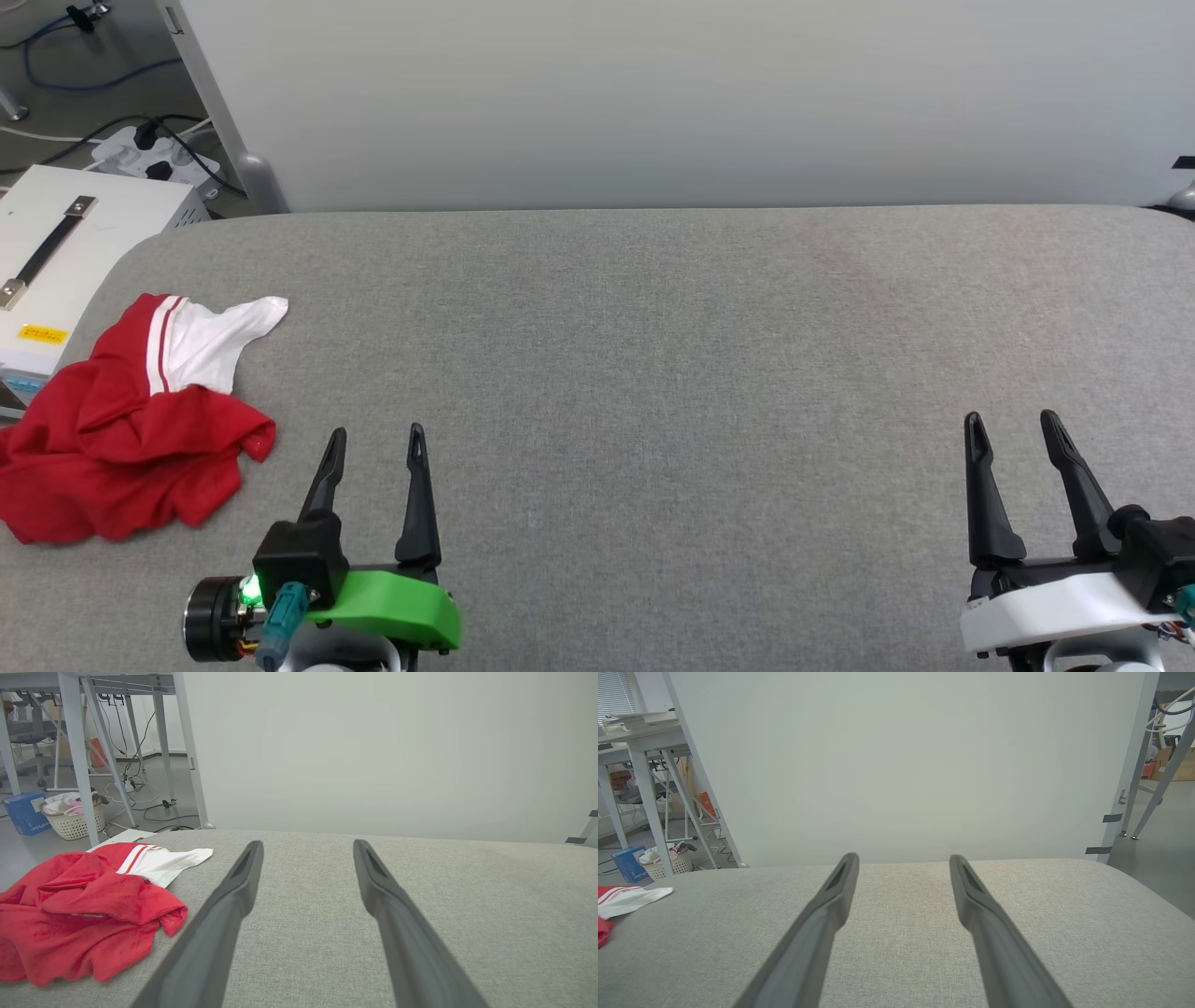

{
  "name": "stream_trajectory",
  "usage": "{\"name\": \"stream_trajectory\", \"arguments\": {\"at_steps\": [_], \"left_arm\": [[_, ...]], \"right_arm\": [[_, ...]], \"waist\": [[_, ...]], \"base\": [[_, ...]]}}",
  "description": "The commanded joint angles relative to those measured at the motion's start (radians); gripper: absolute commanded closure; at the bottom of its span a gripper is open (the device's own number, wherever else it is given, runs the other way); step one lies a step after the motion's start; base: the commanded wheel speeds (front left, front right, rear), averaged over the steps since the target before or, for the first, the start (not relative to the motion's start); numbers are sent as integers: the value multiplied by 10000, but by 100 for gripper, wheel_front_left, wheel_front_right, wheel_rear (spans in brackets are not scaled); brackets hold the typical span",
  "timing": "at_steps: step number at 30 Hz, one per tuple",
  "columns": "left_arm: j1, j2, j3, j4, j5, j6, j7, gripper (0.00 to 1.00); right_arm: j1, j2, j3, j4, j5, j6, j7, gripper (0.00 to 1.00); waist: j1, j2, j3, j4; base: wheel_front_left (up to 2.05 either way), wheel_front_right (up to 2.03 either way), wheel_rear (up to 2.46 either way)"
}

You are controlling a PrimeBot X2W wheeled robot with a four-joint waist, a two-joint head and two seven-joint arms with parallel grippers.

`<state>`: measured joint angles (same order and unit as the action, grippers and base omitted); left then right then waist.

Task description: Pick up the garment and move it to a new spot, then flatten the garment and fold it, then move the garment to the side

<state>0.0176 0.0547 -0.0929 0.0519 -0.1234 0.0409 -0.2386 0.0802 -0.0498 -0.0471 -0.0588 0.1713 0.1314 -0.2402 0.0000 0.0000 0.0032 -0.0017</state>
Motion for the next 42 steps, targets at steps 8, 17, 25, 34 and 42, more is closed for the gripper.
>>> {"name": "stream_trajectory", "arguments": {"at_steps": [8, 17, 25, 34, 42], "left_arm": [[-114, -45, -60, 78, -135, 89, -231, 0], [-172, -45, -76, 81, -126, 70, -231, 0], [-163, -45, -91, 80, -121, 111, -231, 0], [-256, -45, 16, 104, -229, 144, -231, 0], [-442, -45, 287, 139, -274, 127, -231, 0]], "right_arm": [[156, -4, -20, 84, 175, -7, -216, 0], [120, -4, -9, 101, 181, -7, -216, 0], [124, -4, 11, 156, 165, -7, -216, 0], [140, -4, 26, 141, 189, -7, -216, 0], [28, -4, 92, 80, 132, -7, -216, 0]], "waist": [[0, 0, 35, -9], [0, 0, 137, 3], [0, 0, 131, 58], [0, 0, 208, 421], [0, 0, 453, 1297]], "base": [[0, 0, 0], [0, 0, 0], [0, 0, 0], [0, 0, 0], [0, 0, 0]]}}
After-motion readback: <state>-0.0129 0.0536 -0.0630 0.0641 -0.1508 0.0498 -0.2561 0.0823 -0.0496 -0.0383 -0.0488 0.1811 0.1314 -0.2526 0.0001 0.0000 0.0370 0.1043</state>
